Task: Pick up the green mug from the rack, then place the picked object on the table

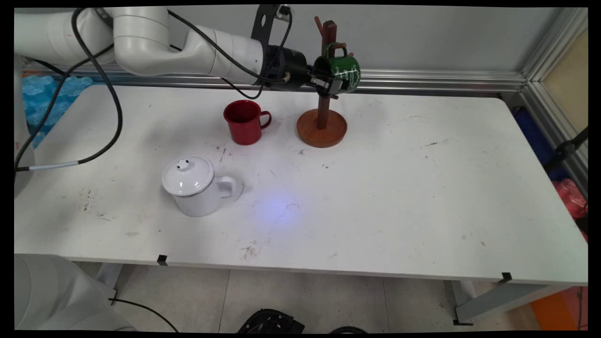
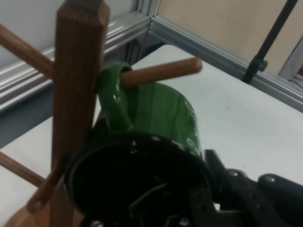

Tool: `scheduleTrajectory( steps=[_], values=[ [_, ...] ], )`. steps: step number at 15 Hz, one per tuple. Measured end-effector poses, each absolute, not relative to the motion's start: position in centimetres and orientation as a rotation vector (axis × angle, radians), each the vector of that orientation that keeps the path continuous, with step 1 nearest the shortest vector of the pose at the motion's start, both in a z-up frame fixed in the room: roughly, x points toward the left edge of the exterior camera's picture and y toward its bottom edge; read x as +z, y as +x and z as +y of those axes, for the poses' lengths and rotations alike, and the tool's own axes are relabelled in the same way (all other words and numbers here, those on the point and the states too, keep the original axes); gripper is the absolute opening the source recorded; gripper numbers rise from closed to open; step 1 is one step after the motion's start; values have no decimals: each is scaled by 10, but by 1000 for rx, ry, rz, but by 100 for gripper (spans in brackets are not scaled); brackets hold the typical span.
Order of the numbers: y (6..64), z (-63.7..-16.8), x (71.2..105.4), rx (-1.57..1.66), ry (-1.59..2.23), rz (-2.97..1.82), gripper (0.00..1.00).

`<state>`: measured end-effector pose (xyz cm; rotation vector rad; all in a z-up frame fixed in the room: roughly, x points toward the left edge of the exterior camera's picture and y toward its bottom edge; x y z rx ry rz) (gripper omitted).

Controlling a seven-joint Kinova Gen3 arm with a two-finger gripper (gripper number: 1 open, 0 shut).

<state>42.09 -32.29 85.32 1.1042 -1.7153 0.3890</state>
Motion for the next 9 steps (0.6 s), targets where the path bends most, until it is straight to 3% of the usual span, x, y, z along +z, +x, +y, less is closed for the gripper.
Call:
scheduleTrajectory(
  steps=[9],
  values=[
    [420, -324, 855, 391, 1102, -1708, 0]
  ],
)
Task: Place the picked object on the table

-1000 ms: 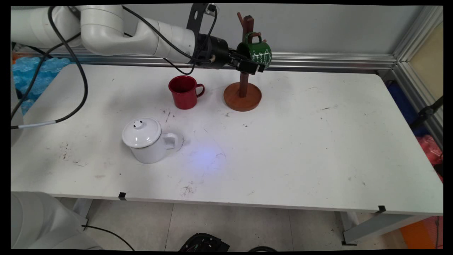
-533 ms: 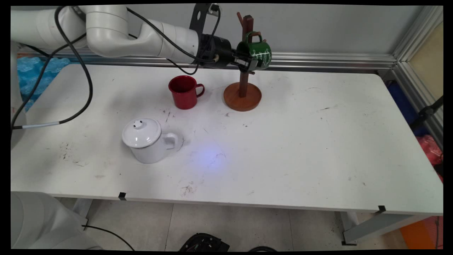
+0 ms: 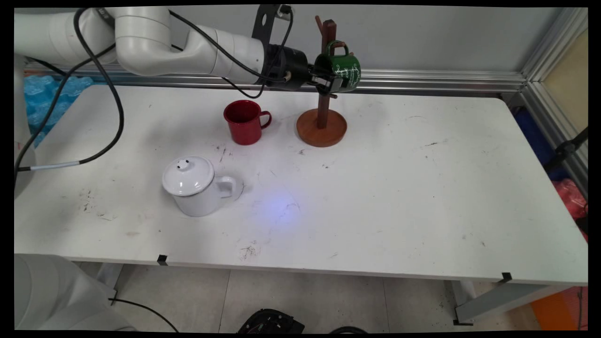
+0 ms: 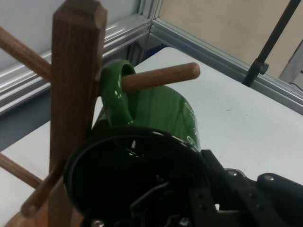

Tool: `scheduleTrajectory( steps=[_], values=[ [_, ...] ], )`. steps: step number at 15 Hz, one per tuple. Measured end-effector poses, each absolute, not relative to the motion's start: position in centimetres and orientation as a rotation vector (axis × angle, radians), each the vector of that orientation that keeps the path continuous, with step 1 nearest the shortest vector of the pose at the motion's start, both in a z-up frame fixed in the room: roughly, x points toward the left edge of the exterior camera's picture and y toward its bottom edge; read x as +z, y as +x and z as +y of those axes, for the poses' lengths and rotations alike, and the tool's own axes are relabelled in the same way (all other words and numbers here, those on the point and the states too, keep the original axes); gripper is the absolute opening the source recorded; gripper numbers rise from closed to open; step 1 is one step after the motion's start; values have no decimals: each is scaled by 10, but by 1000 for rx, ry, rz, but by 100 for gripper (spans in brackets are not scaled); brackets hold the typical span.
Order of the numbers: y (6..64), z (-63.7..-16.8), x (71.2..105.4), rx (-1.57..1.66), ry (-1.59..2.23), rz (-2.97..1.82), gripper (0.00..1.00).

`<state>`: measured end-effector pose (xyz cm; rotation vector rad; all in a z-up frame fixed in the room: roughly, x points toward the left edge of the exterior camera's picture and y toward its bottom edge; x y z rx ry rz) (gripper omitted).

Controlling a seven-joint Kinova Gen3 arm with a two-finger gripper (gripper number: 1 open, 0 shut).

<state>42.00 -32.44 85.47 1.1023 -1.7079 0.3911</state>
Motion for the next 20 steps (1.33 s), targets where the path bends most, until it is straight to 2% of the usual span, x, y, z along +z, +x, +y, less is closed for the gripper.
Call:
scheduleTrajectory(
  steps=[20],
  values=[
    [406, -296, 897, 322, 928, -1773, 0]
  ],
)
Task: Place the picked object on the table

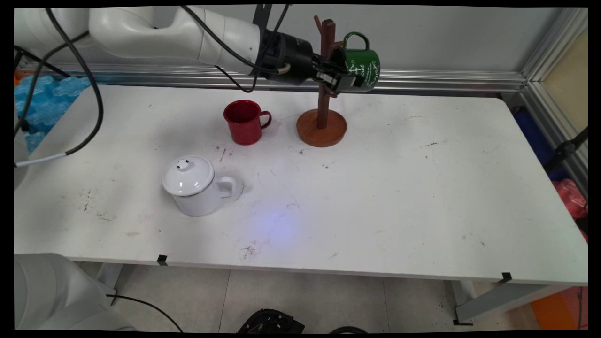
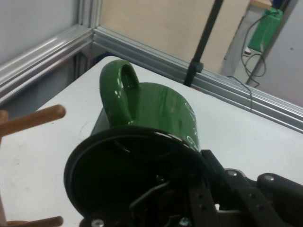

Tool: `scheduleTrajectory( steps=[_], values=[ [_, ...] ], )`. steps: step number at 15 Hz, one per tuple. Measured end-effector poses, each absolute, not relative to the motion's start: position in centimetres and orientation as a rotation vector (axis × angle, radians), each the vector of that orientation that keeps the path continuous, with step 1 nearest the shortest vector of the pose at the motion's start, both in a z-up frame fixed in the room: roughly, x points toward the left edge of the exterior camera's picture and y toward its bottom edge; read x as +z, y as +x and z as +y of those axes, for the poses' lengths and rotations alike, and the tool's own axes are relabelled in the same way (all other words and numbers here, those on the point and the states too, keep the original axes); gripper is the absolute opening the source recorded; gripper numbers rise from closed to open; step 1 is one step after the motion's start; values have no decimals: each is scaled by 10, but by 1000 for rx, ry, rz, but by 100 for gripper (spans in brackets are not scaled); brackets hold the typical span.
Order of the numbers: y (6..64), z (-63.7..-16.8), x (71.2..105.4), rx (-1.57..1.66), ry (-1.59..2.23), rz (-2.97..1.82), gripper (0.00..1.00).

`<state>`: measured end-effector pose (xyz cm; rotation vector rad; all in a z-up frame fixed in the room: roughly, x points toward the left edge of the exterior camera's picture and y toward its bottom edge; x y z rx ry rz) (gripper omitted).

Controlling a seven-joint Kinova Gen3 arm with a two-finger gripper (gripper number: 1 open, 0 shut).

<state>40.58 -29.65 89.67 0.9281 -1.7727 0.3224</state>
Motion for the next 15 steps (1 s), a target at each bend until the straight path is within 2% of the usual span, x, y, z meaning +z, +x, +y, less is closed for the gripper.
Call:
scheduleTrajectory(
  steps=[15],
  values=[
    [429, -261, 941, 323, 852, -1937, 0]
  ],
)
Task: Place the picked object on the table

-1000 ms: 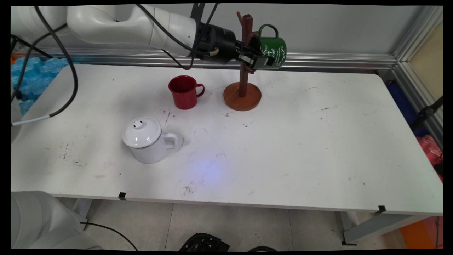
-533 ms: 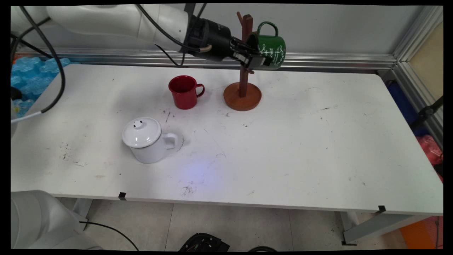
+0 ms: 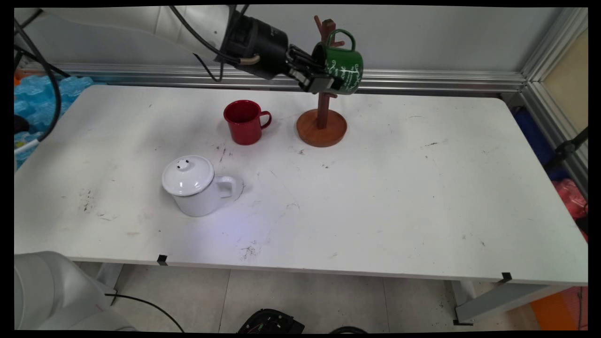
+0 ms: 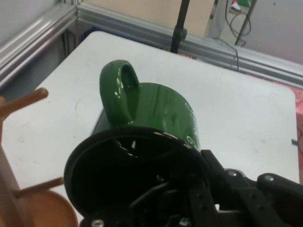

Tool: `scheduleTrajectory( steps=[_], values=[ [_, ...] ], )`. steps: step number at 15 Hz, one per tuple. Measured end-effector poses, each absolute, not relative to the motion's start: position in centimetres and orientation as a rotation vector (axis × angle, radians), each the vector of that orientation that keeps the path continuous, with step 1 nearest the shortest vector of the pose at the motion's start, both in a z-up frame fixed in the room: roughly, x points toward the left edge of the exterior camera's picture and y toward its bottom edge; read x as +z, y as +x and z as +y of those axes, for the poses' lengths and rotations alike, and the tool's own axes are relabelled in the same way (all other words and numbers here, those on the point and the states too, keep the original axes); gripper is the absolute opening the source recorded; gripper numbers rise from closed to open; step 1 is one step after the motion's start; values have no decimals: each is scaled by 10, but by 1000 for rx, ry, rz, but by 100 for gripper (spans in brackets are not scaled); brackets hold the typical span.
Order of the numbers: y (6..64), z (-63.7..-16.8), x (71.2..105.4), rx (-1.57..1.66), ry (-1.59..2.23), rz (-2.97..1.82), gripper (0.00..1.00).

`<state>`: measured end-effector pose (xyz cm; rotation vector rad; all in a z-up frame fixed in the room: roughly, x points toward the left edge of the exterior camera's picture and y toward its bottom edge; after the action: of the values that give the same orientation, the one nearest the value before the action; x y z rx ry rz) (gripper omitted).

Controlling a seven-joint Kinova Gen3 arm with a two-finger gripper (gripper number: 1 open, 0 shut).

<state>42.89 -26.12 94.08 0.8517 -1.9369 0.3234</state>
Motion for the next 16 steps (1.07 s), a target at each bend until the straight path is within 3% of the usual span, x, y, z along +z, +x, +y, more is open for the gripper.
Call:
scheduleTrajectory(
  steps=[16],
  values=[
    [433, -260, 956, 297, 795, -2275, 0]
  ],
)
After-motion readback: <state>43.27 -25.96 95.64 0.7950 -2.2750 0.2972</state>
